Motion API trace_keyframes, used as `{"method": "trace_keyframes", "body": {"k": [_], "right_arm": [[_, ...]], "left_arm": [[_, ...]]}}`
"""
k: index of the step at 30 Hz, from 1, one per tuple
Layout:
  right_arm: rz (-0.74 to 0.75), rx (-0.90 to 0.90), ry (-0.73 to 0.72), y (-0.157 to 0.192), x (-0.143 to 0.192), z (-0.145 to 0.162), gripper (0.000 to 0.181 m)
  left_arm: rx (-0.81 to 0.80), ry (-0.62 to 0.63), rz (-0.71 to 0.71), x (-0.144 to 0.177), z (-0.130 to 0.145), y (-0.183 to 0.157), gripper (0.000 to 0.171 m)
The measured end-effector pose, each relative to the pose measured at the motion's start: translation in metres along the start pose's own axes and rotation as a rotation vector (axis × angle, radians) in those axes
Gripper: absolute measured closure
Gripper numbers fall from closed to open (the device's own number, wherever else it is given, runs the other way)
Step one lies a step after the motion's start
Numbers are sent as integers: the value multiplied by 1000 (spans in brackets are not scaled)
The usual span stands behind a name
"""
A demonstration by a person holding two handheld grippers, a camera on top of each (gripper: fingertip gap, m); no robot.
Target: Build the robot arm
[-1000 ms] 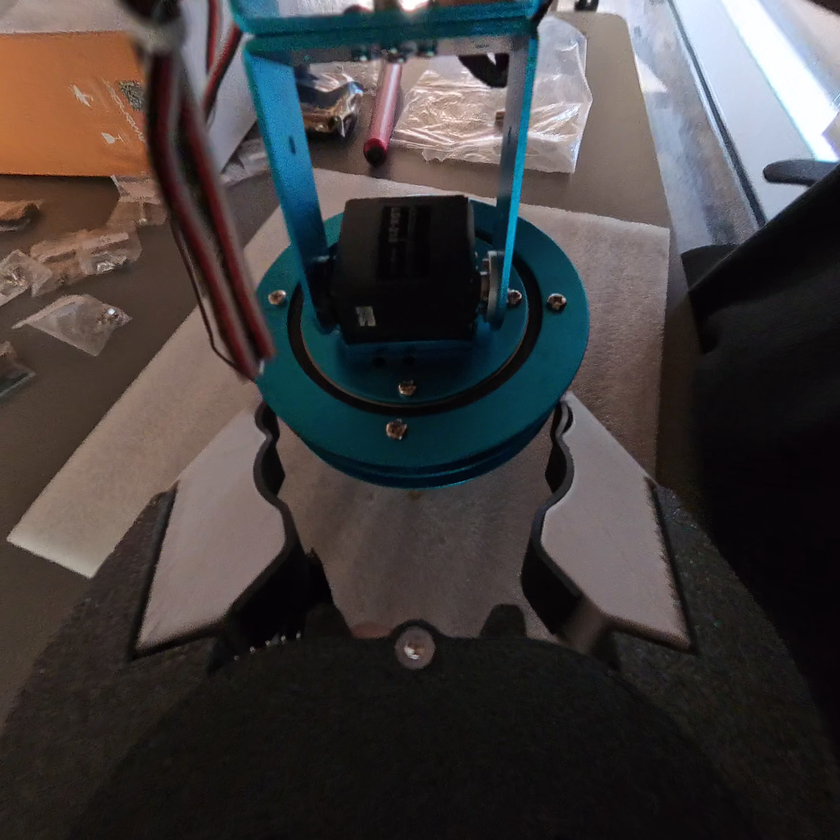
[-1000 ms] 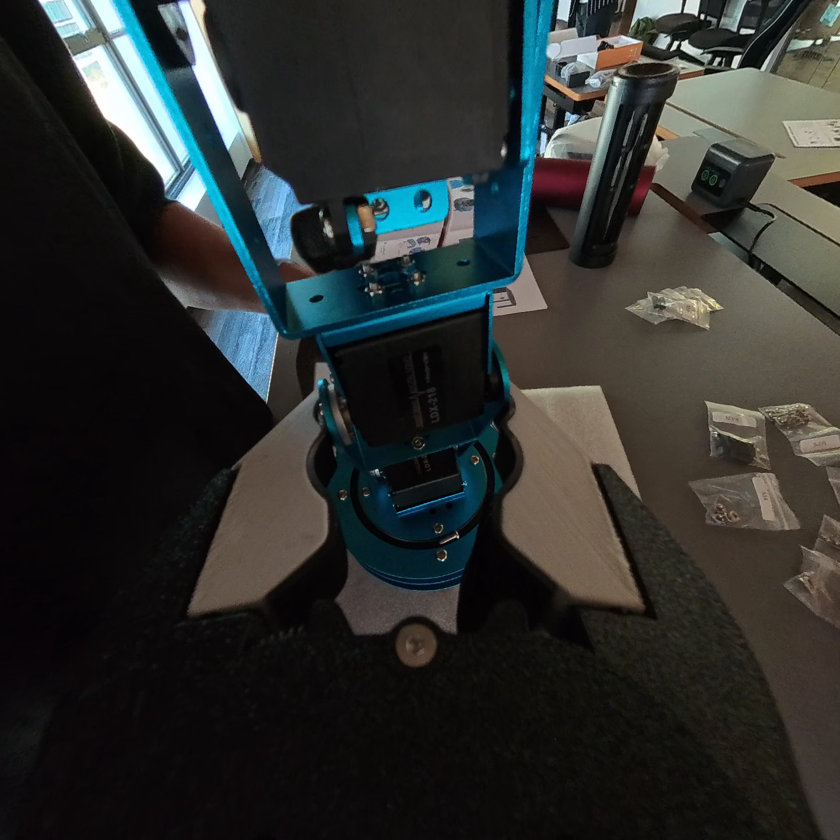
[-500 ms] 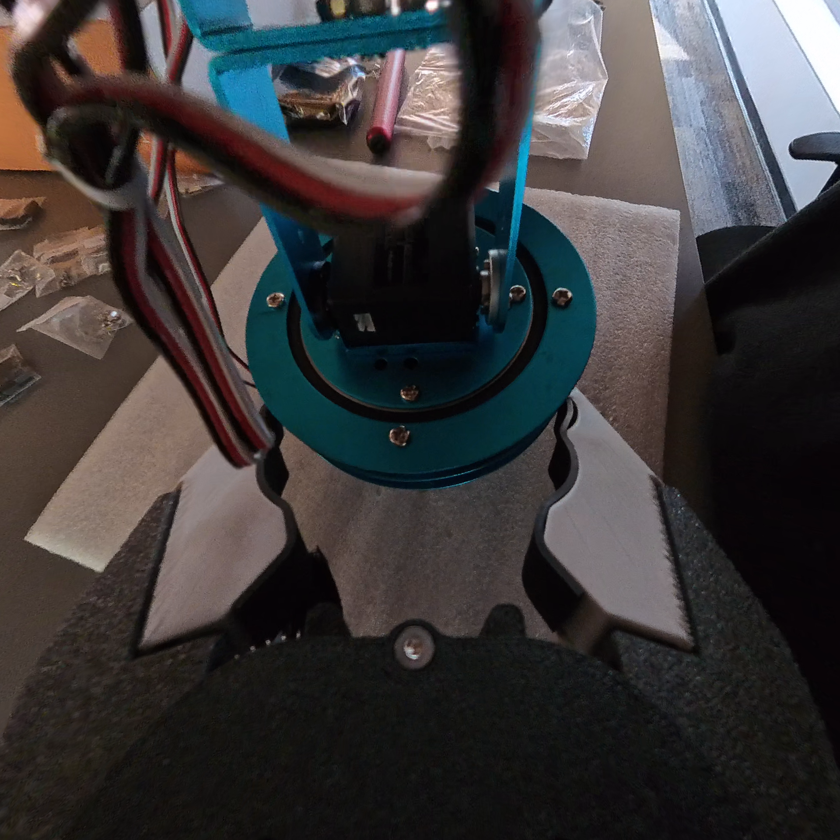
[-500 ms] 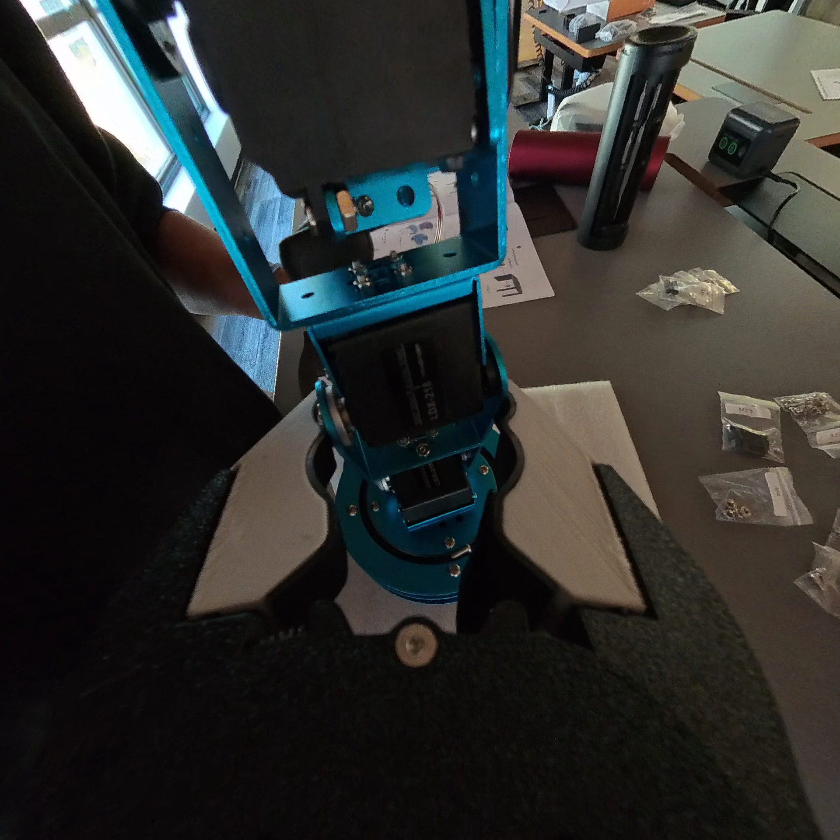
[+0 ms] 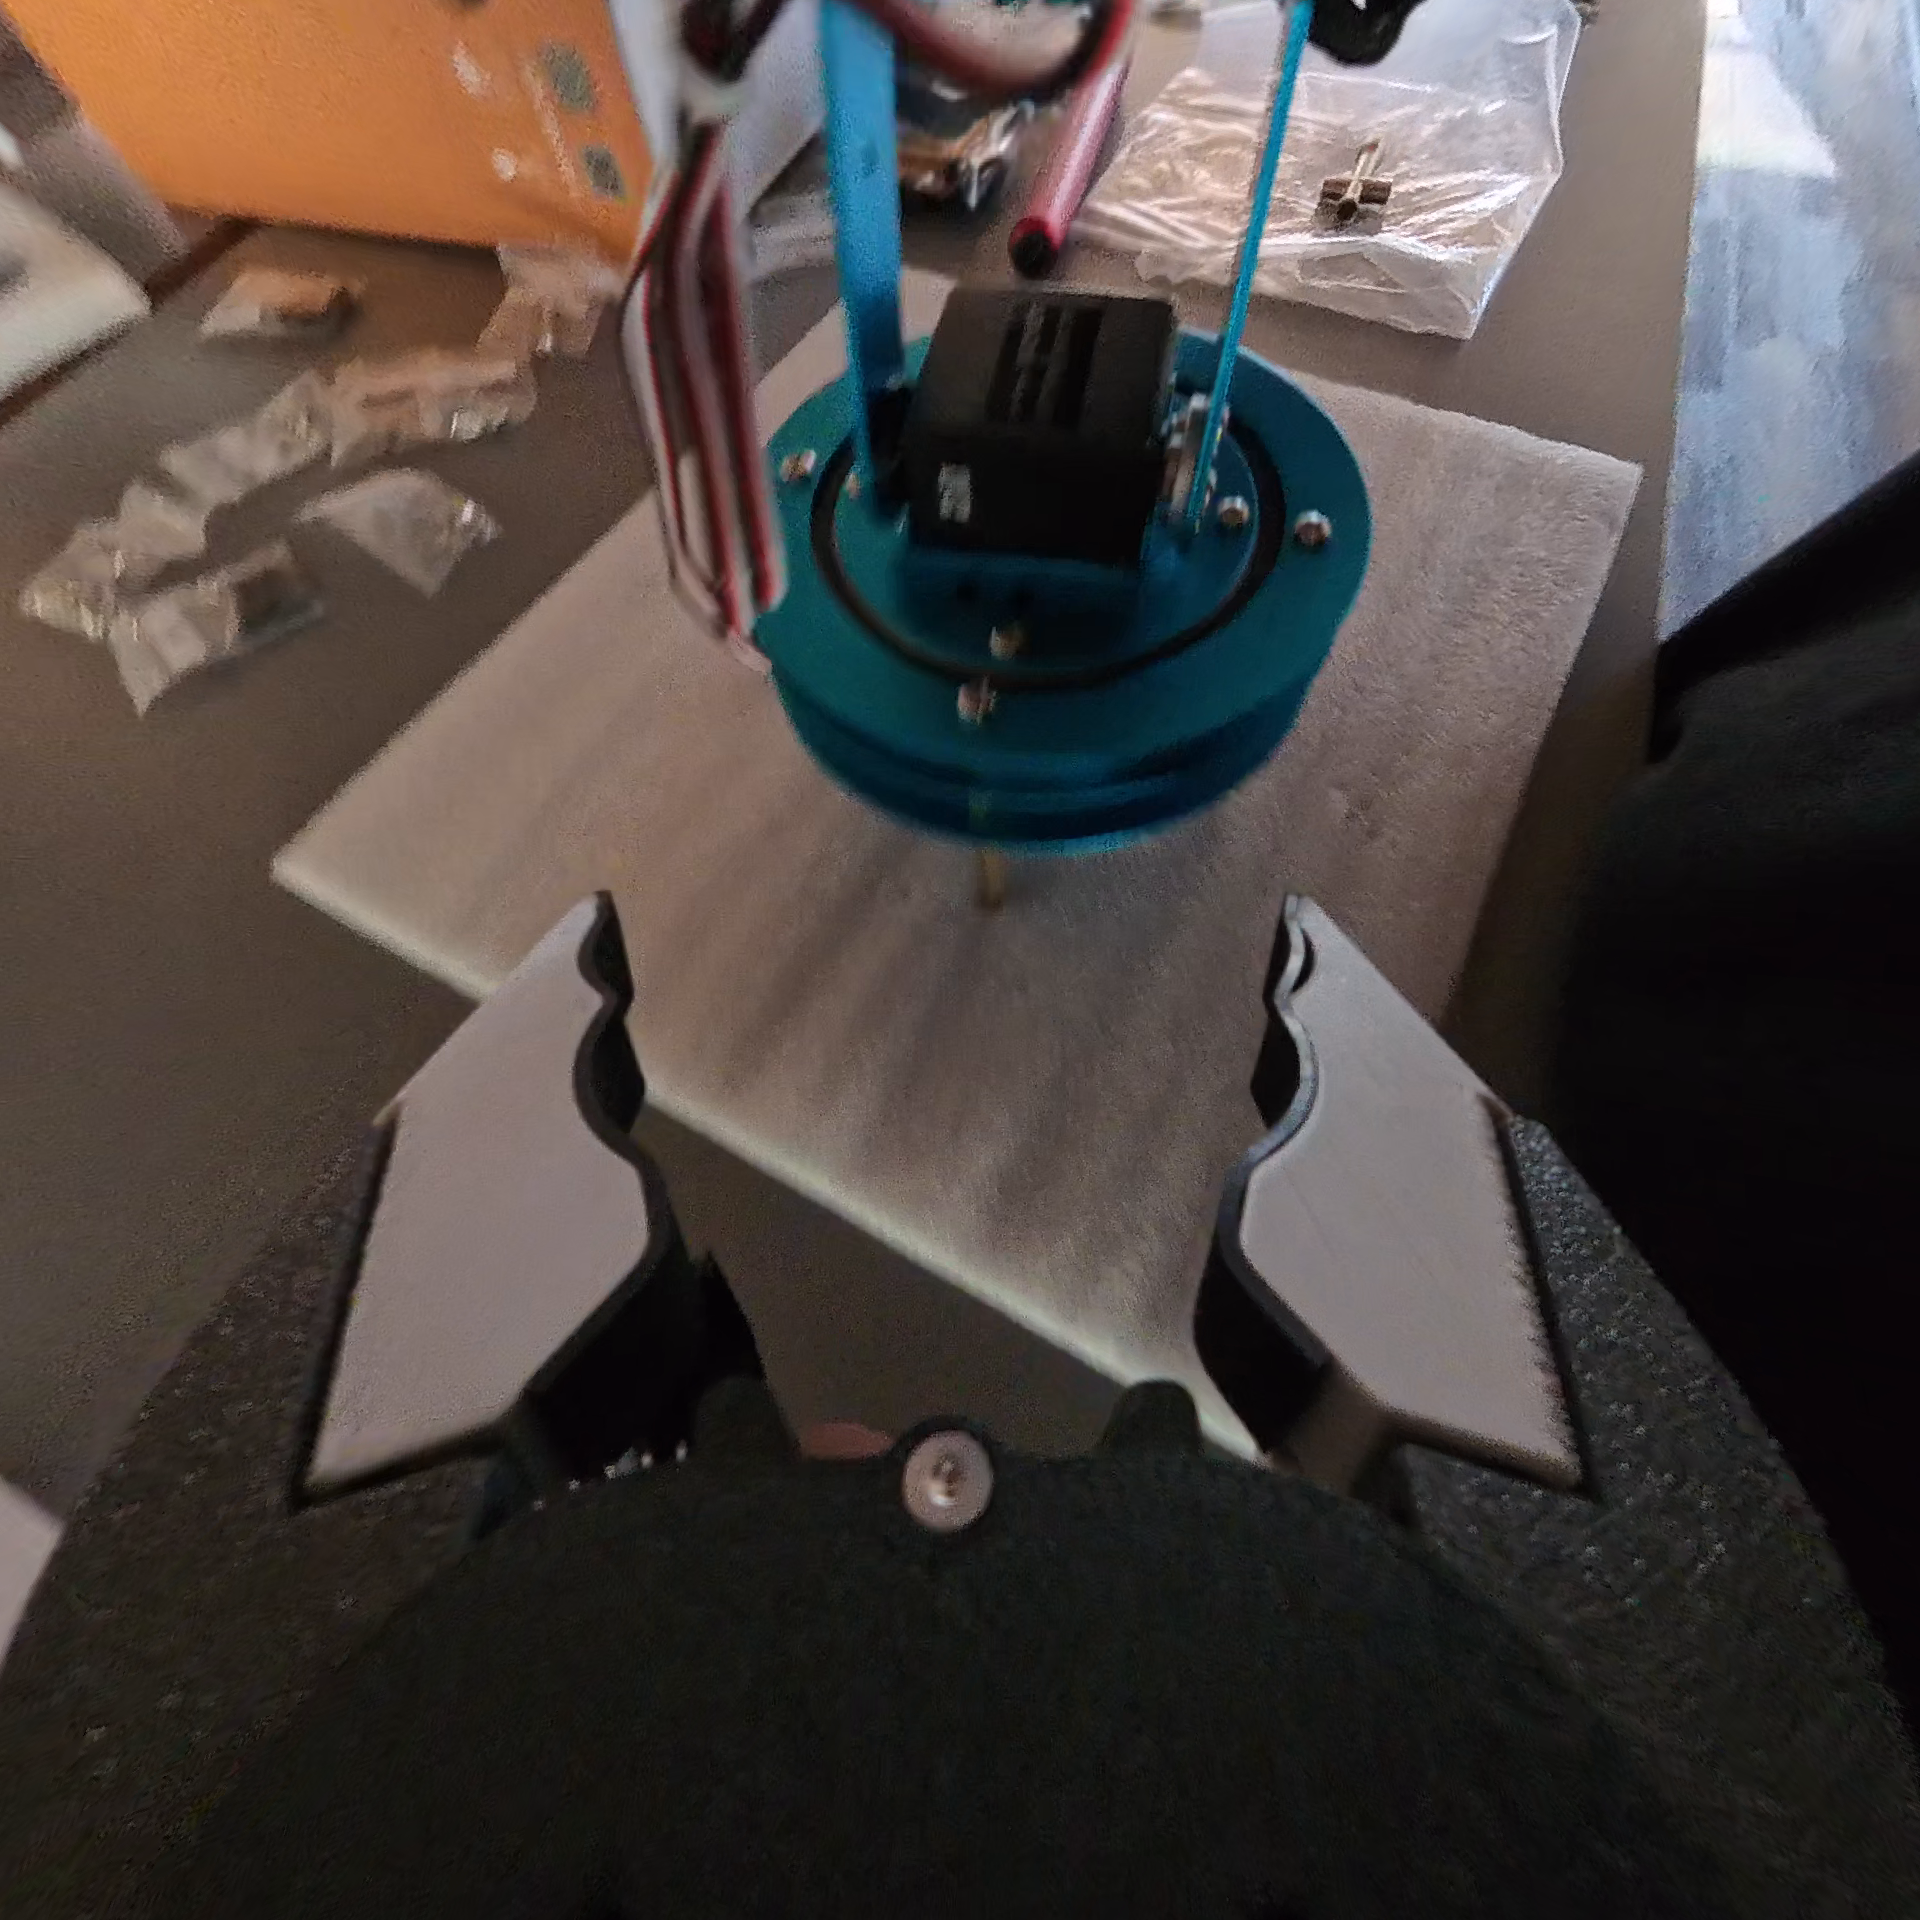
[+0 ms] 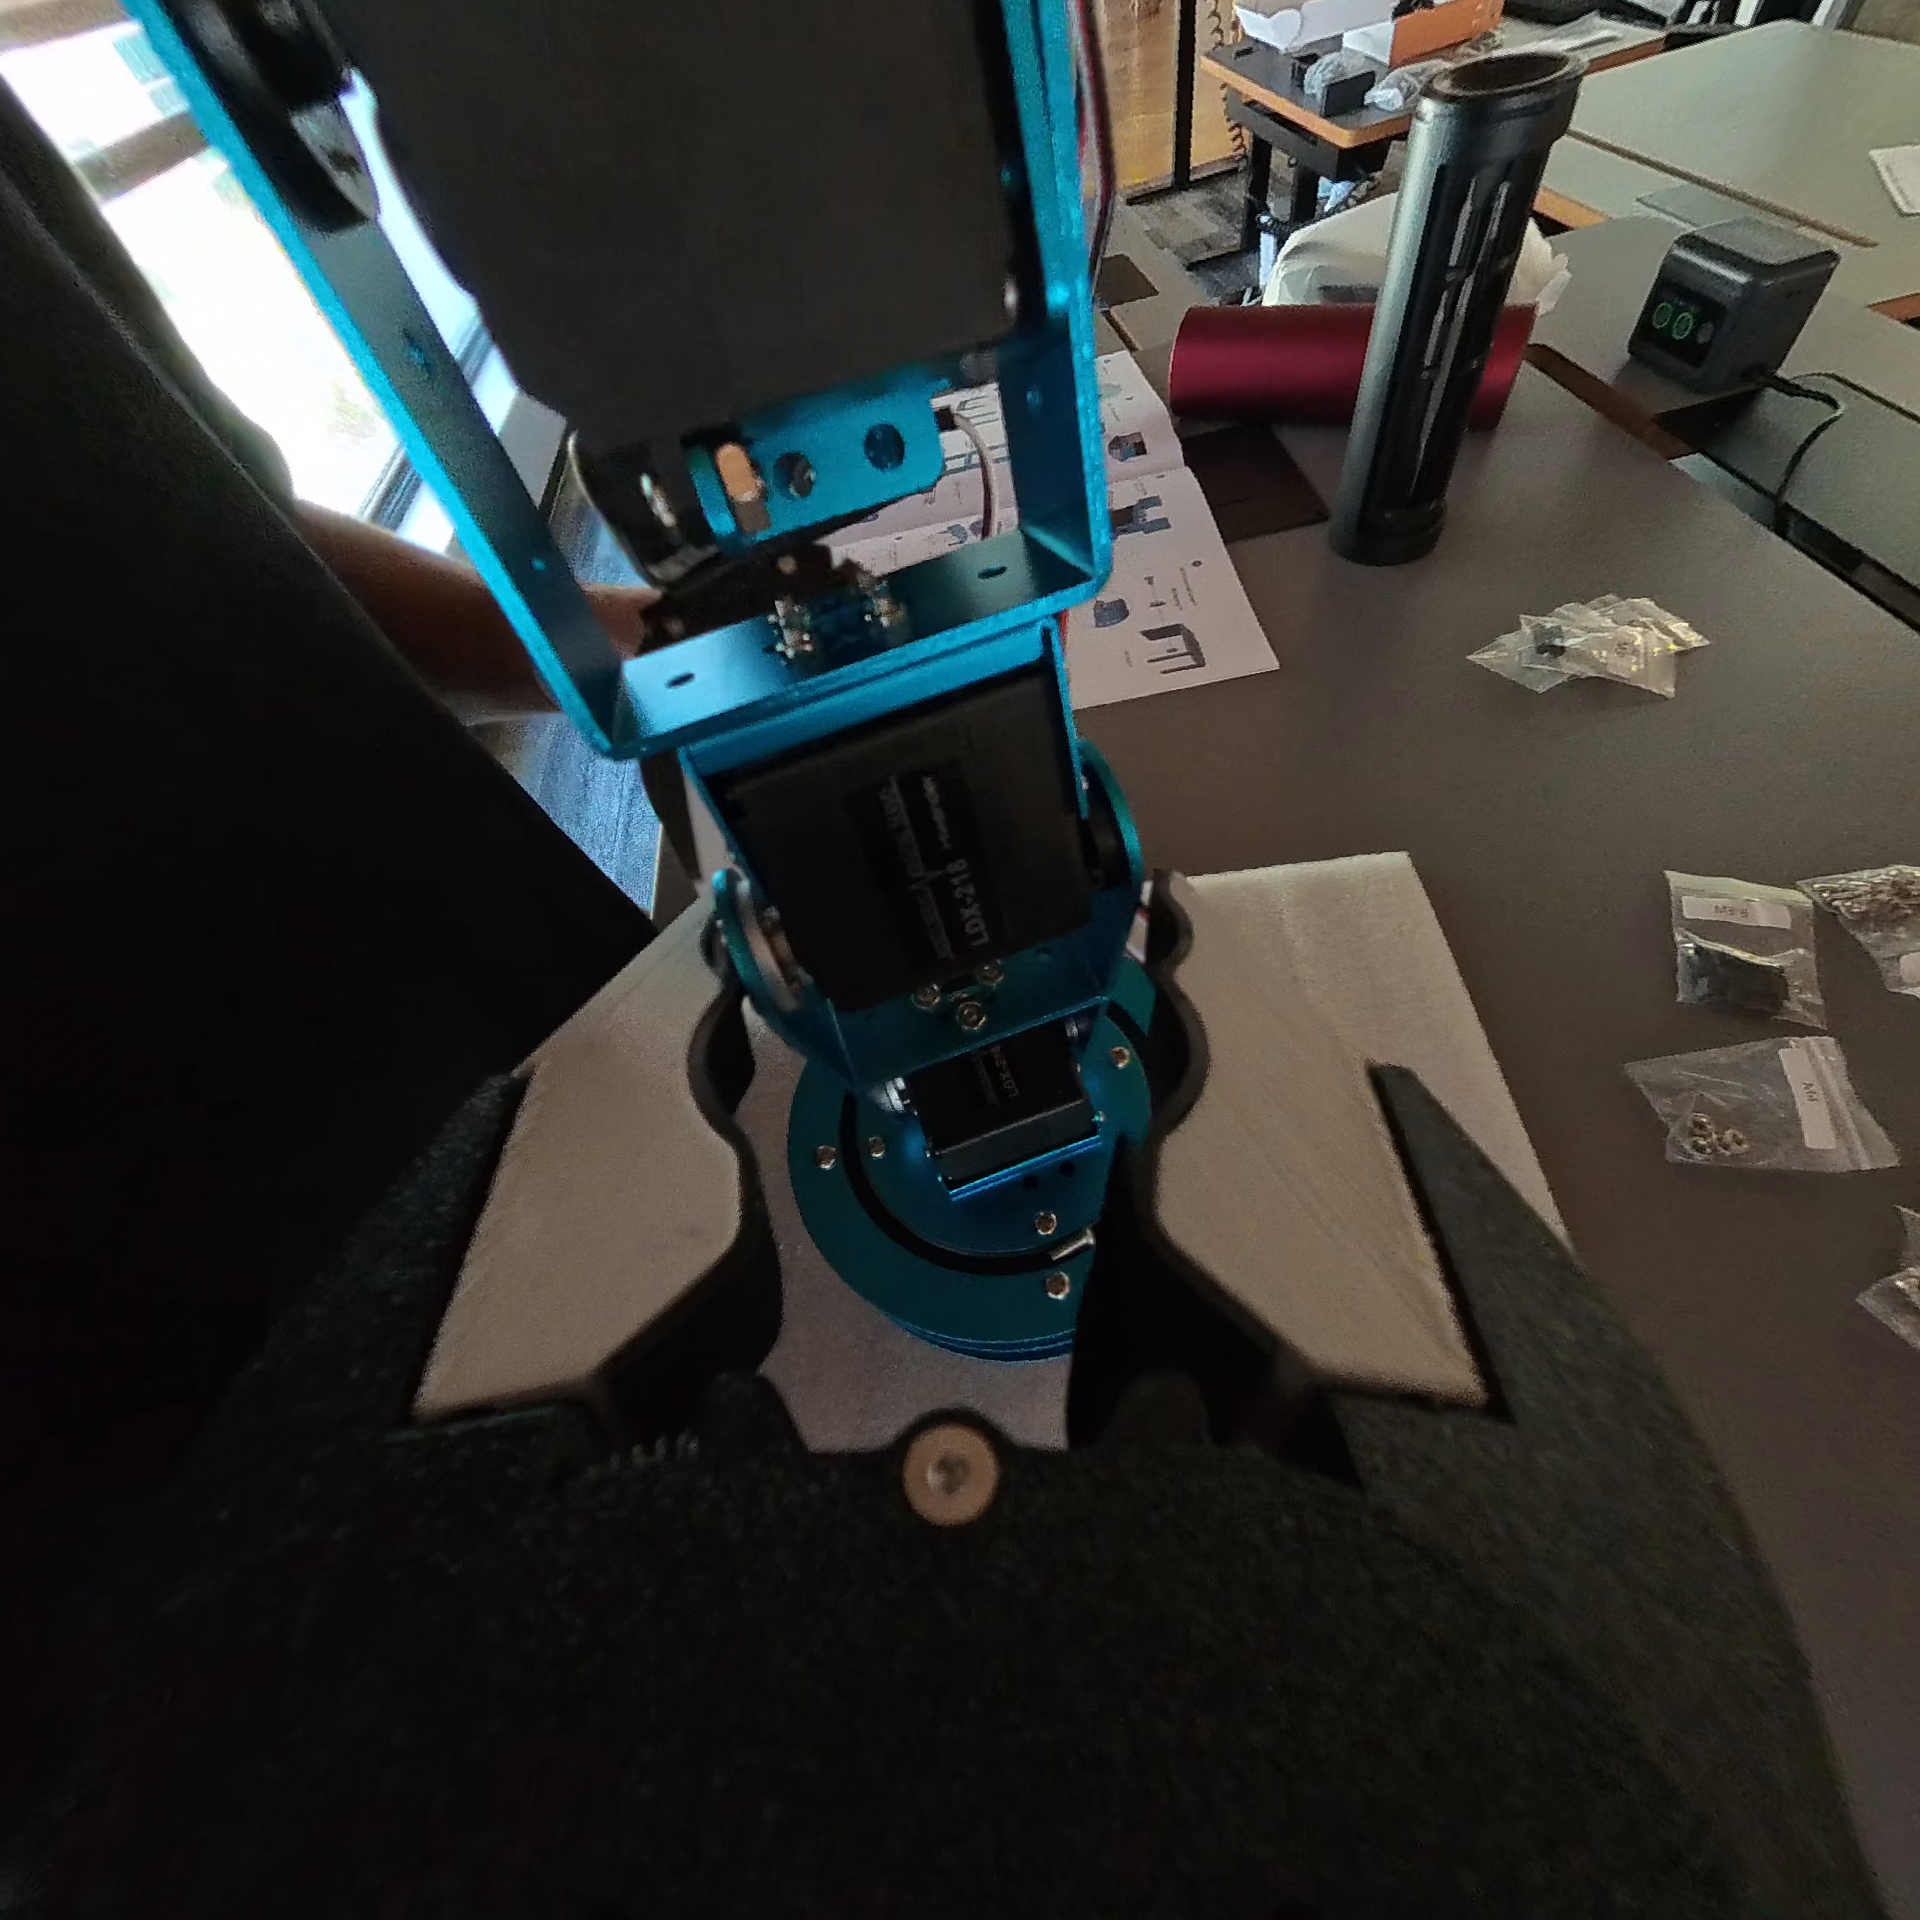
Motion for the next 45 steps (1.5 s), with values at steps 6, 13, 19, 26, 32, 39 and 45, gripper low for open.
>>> {"method": "trace_keyframes", "body": {"k": [6, 13, 19, 26, 32, 39, 45], "right_arm": [[39, -8, -147, 3, 17, -4, 106], [366, -61, -384, 31, 20, -16, 100], [610, -76, -376, 52, 0, -21, 109], [850, -16, -483, 76, 2, -31, 126], [952, 89, -351, 81, 13, -47, 136], [900, 37, -293, 79, 10, -57, 143], [830, -18, -329, 82, -1, -61, 149]], "left_arm": [[281, -116, 118, 113, 31, 2, 78], [54, -124, -30, 182, -108, 15, 86], [-178, 178, 150, 140, -189, 6, 95], [-321, 414, 158, 114, -199, 14, 137], [-318, 429, 180, 113, -200, 16, 142], [-346, 486, 153, 120, -199, 21, 143], [-367, 587, 186, 136, -205, 25, 142]]}}
Point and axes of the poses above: each gripper's, where its closed fingertips meet, x back along the fingers, z out of its underside, y = z × x across the jaws, the point moved 9 cm from there along x, back along the fingers, and after that the axes turned 12 degrees about y, right-handed, at the moved point
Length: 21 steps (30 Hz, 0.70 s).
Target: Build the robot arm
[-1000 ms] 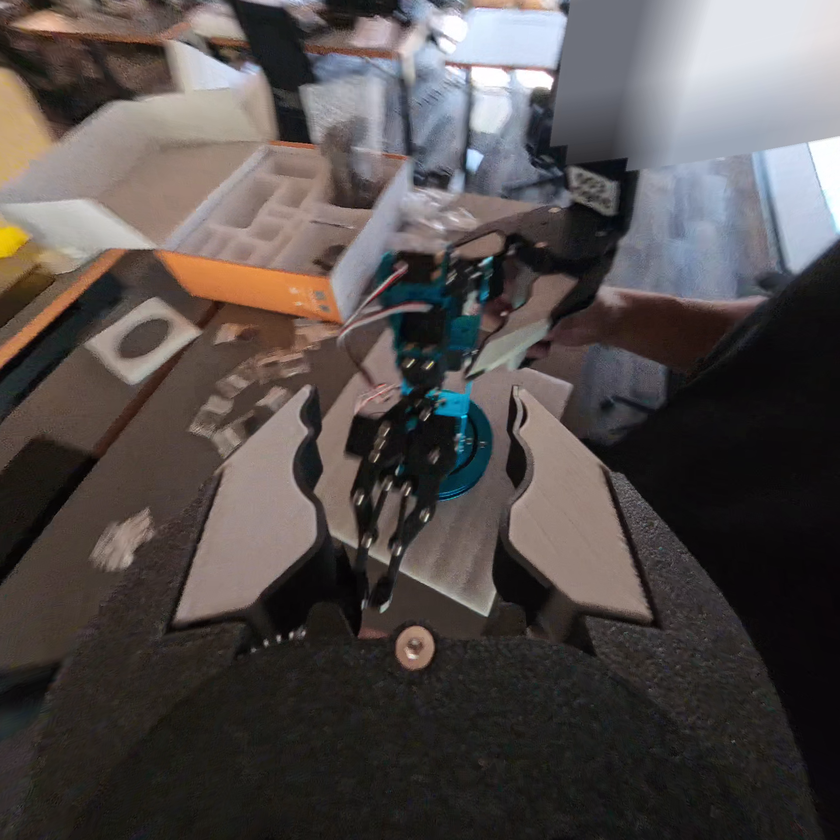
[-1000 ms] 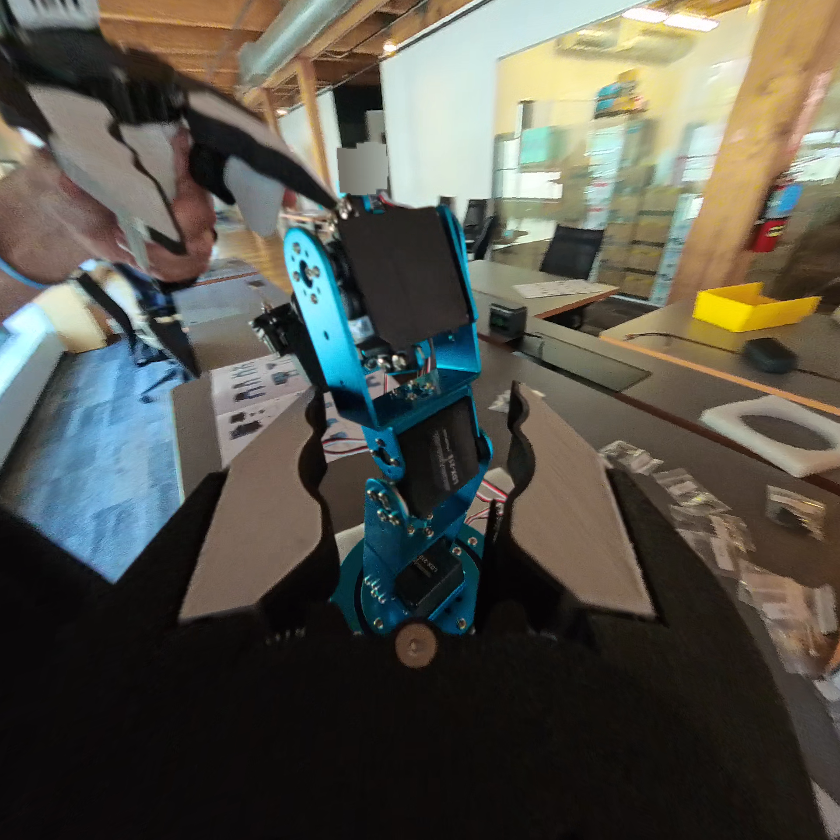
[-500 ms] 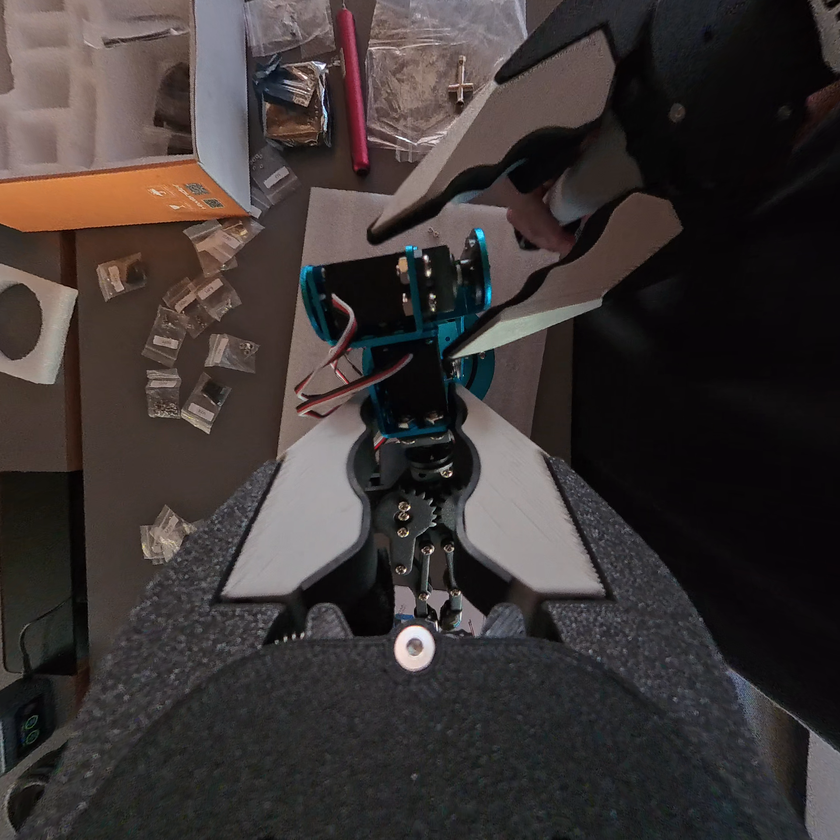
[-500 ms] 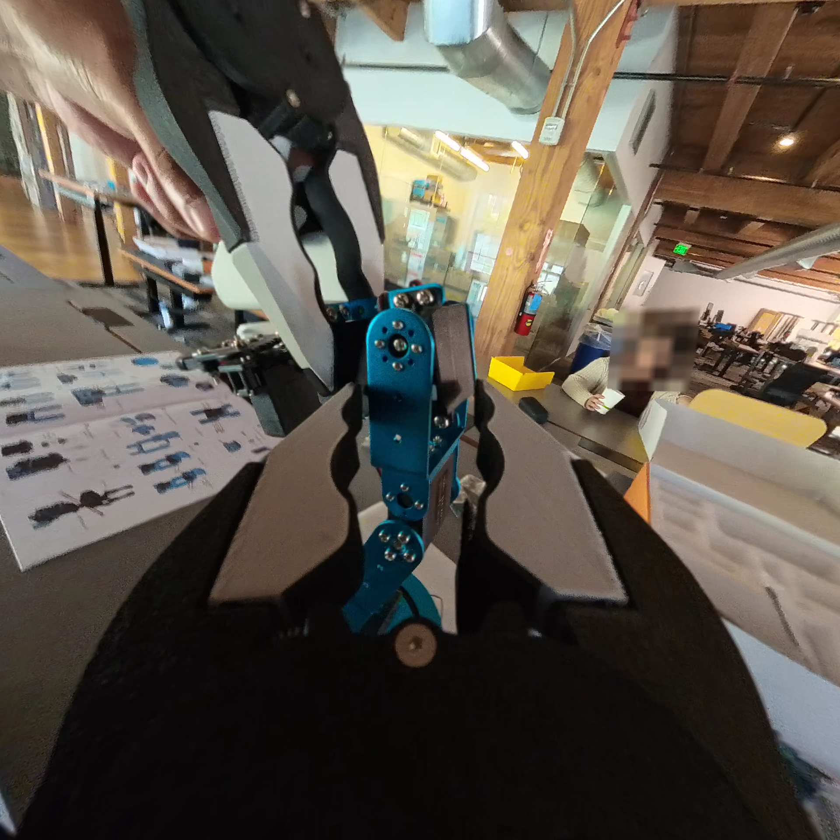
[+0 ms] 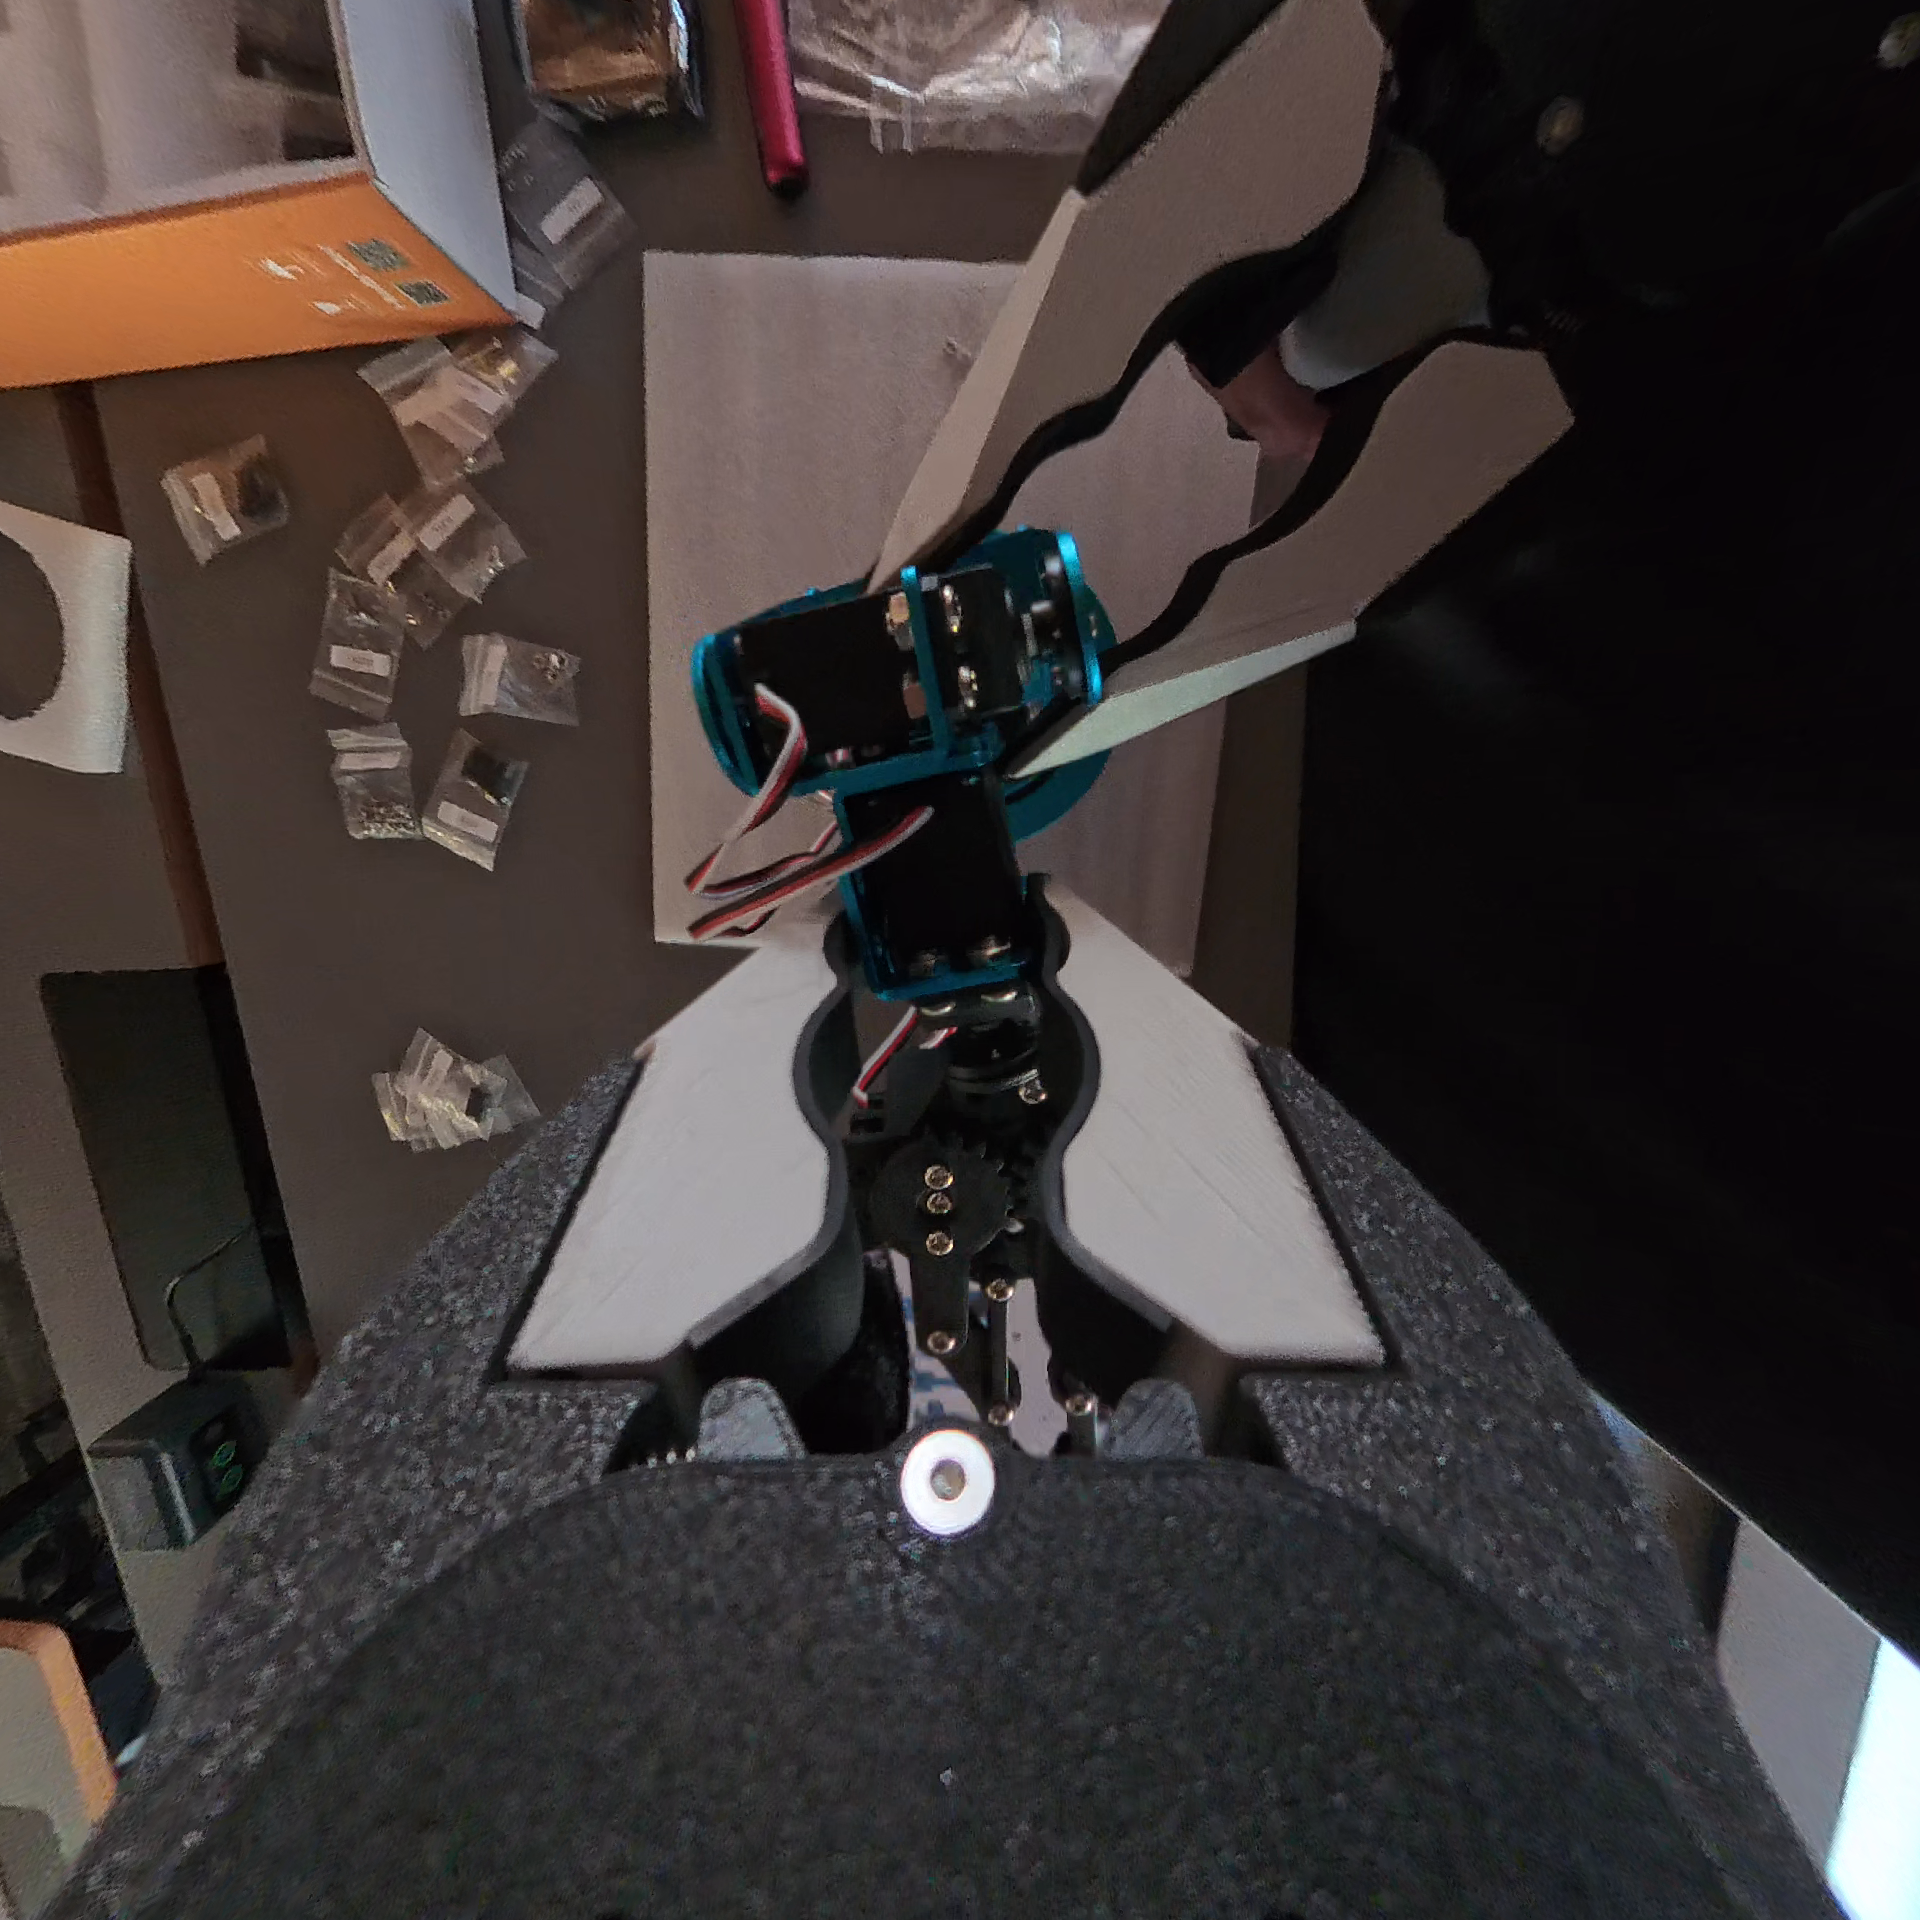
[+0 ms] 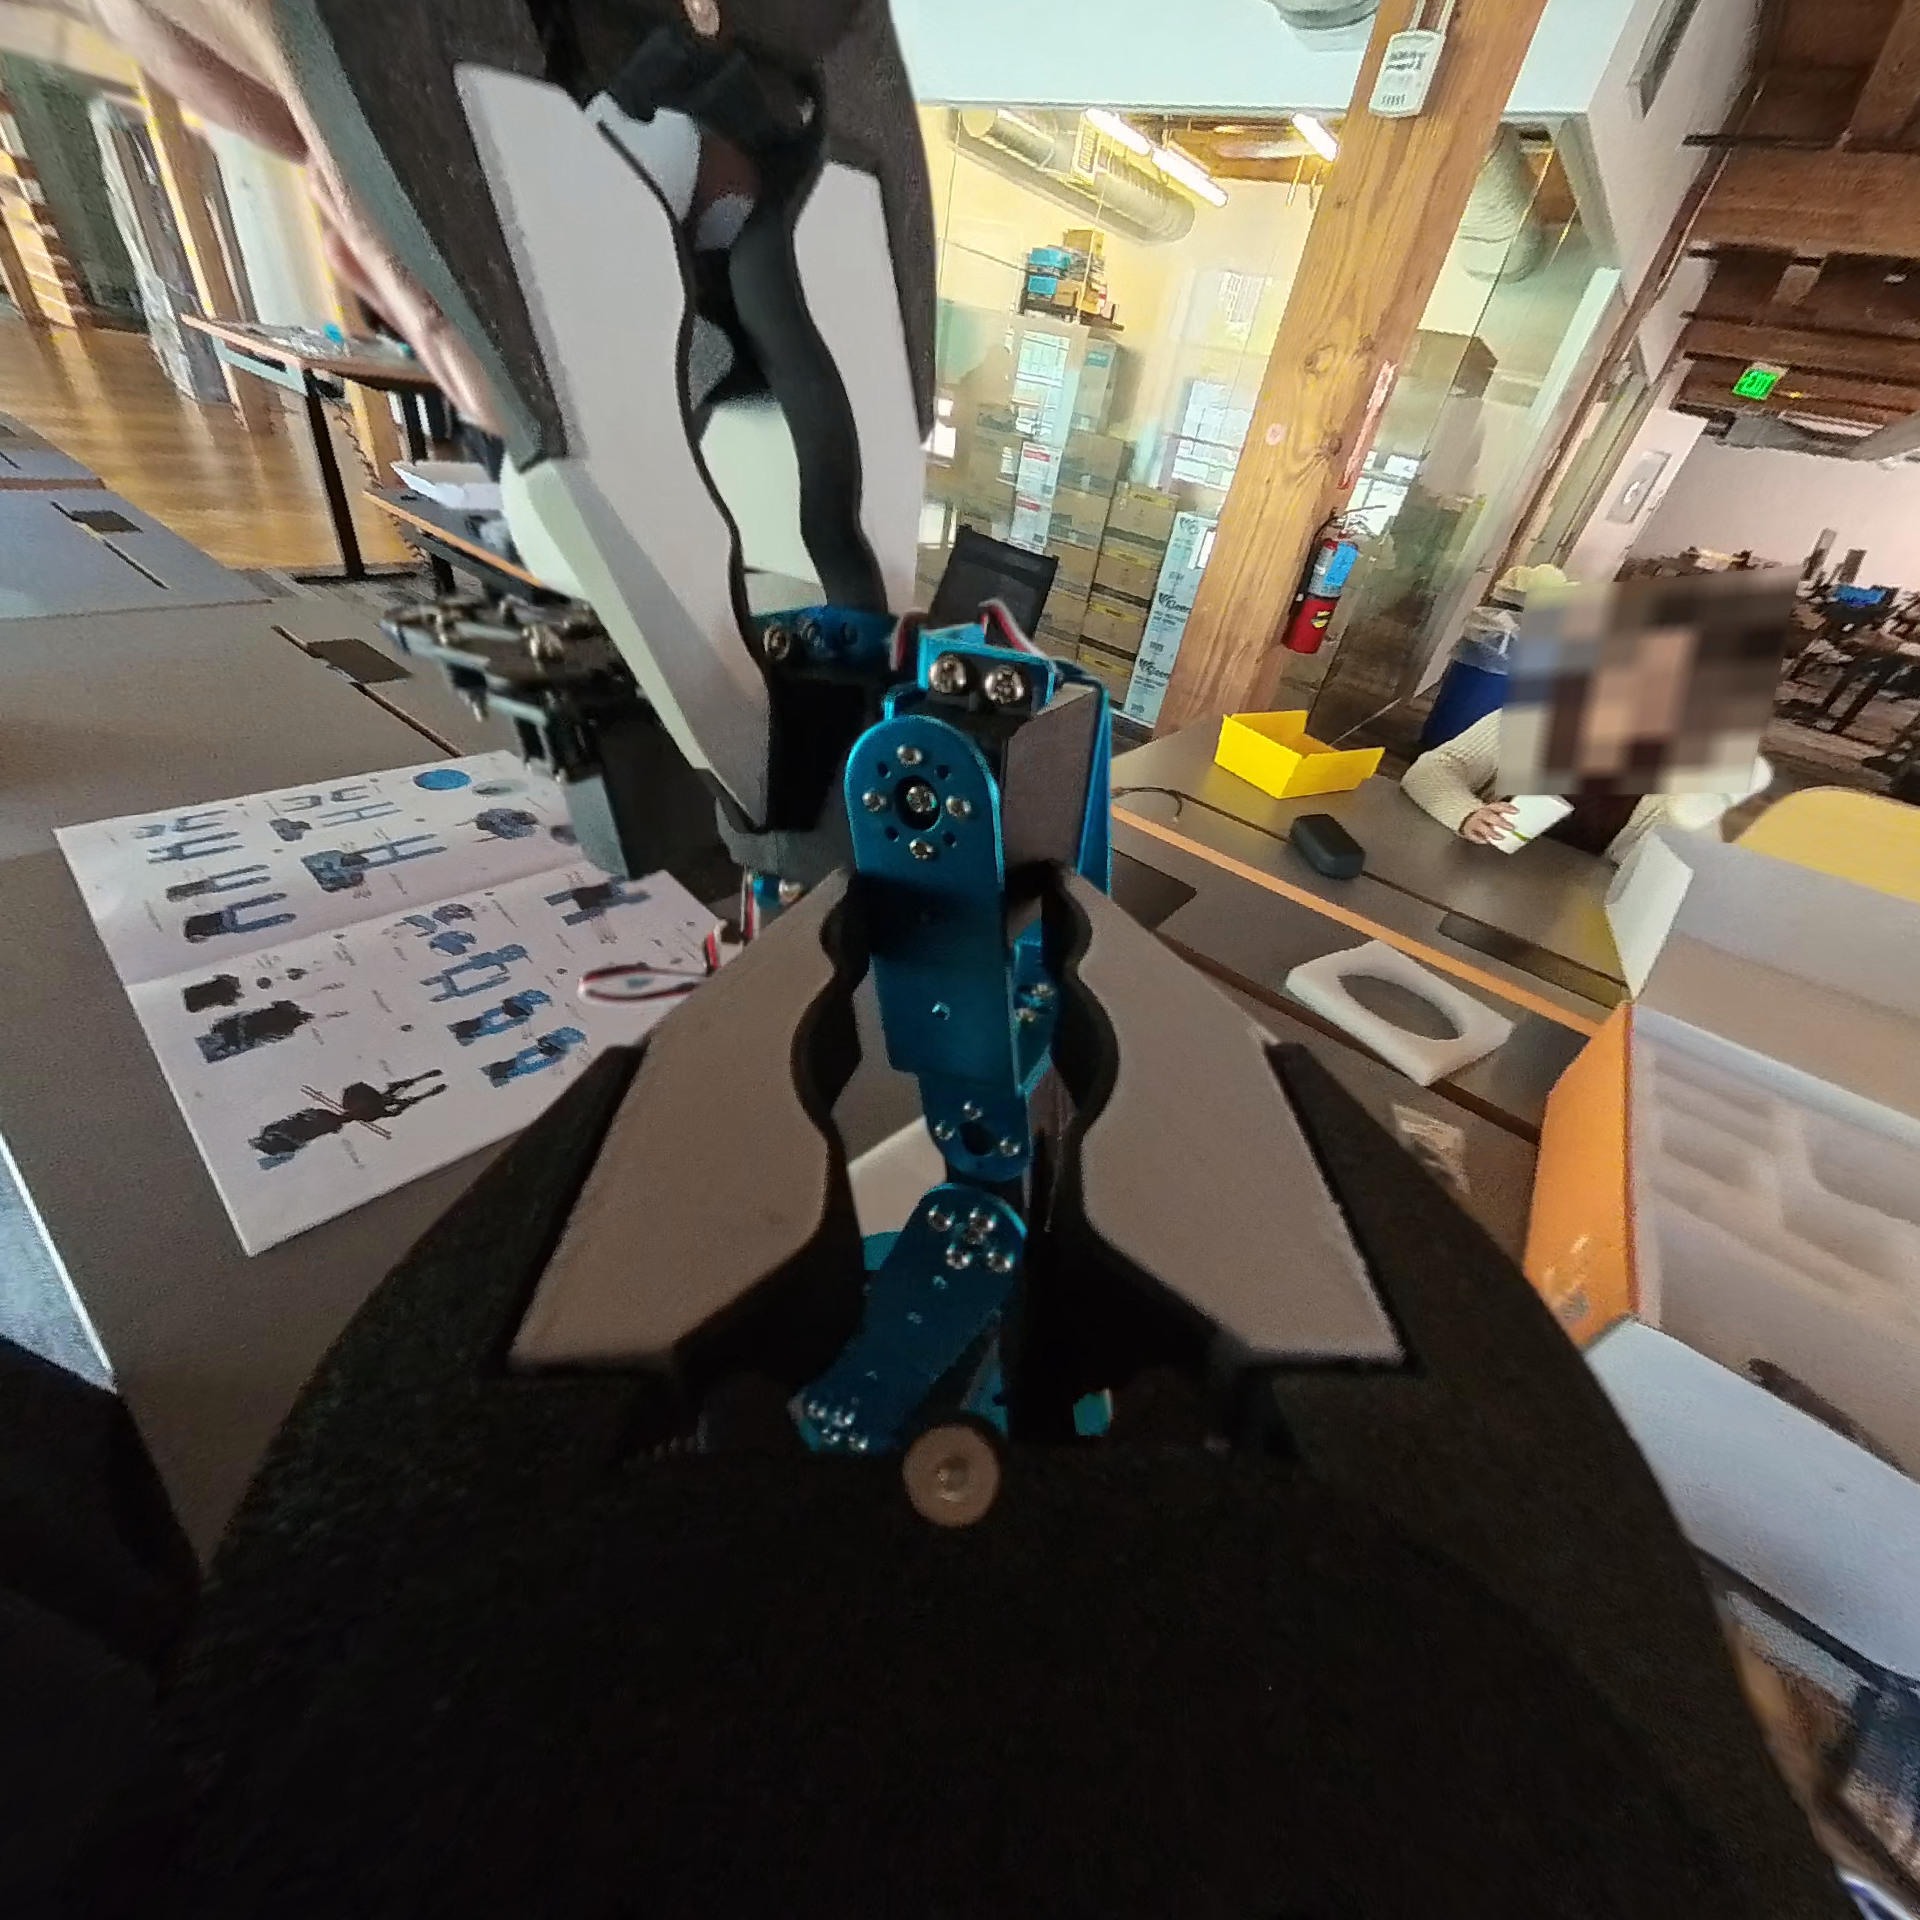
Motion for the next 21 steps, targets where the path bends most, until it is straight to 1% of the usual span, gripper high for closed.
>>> {"method": "trace_keyframes", "body": {"k": [2, 6, 9, 11, 14, 16, 19, 20, 21], "right_arm": [[-14, -2, -3, 5, -1, 0, 152], [-27, 9, -3, 15, -6, -3, 152], [-65, -22, 3, 18, -8, -5, 154], [-71, -37, 2, 18, -9, -3, 158], [-116, -105, -11, 14, -7, -1, 158], [-139, -104, -18, 10, -7, 1, 158], [-237, -105, -15, 1, -1, 2, 153], [-264, -98, -14, -4, 1, 3, 146], [-275, -108, -10, -13, 5, 3, 134]], "left_arm": [[-11, 43, 18, 6, 1, -1, 143], [-34, 151, 30, 13, 5, -3, 142], [-42, 240, 45, 17, 3, -2, 142], [-45, 295, 66, 19, 0, 1, 142], [-67, 361, 104, 21, -11, 5, 142], [-81, 407, 109, 22, -18, 7, 142], [-101, 440, 110, 22, -25, 8, 143], [-111, 440, 101, 21, -27, 8, 144], [-118, 436, 90, 21, -29, 8, 145]]}}
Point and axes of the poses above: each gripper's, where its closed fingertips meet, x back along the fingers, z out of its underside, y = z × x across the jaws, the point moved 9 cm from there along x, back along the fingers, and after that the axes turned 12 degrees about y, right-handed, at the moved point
